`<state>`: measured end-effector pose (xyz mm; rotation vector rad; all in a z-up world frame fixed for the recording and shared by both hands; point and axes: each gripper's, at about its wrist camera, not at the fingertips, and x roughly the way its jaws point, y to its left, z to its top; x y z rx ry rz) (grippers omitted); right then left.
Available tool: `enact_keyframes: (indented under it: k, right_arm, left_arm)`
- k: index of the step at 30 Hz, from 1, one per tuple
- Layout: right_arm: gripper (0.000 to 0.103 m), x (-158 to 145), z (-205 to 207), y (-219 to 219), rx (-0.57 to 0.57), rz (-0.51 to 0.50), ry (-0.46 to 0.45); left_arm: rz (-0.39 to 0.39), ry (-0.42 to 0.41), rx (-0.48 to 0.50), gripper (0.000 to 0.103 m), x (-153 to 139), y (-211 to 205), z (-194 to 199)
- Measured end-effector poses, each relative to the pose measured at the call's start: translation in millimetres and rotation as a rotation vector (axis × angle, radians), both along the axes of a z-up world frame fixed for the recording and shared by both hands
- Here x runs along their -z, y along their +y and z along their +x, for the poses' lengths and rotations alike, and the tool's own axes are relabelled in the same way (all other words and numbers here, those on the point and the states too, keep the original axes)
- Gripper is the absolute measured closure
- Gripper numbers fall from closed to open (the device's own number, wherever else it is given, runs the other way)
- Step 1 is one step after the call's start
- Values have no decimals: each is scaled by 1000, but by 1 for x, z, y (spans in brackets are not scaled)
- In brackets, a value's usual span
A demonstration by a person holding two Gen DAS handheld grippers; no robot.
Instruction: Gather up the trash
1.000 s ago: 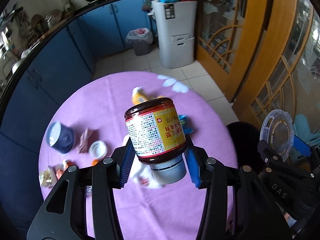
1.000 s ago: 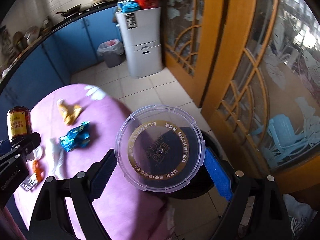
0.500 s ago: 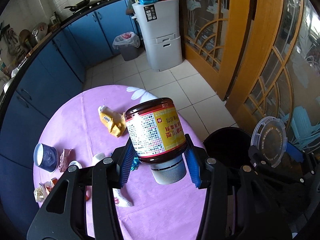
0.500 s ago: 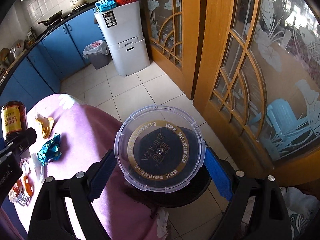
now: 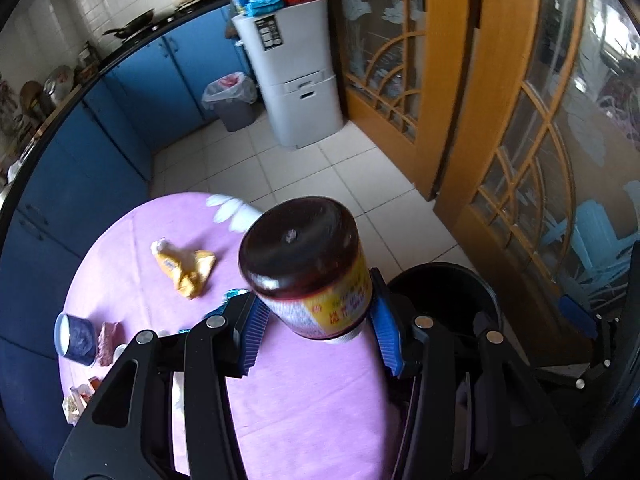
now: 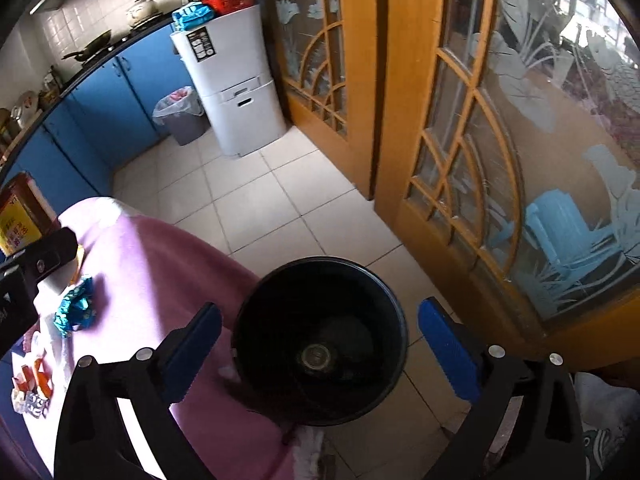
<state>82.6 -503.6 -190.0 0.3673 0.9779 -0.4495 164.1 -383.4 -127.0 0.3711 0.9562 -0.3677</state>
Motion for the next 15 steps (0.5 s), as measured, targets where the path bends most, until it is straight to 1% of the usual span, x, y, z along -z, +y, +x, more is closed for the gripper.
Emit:
enact_keyframes:
  k: [4,7,9,10,11,12,13,15]
  right_arm:
    - [7,2,-9,-9,19,7,7]
    - [7,4,-13,-12,28,11,12]
    - [7,4,-15,-13,32,12,13]
    - [7,4,-16,-14,32,13,13]
    - [7,4,-16,-14,32,13,13]
    - [7,4,-15,-14,32,14,12]
    - [7,4,-15,-14,31,15,11]
    - [7,4,-14,-13,28,16,12]
  left_arm:
    - [-5,13,32,47,4,-21,-3]
    - [-2,9,52,47,6,-34,-5]
    - [0,9,58,42,6,-39,-7]
    - [3,6,57,29,7,-40,-8]
    - [2,-3,52,11,5,-40,-8]
    - [-5,-17,47,6,4,-39,-8]
    - [-7,-48,36,5,0,-37,-10]
    - [2,-67,35,5,-2,-34,-10]
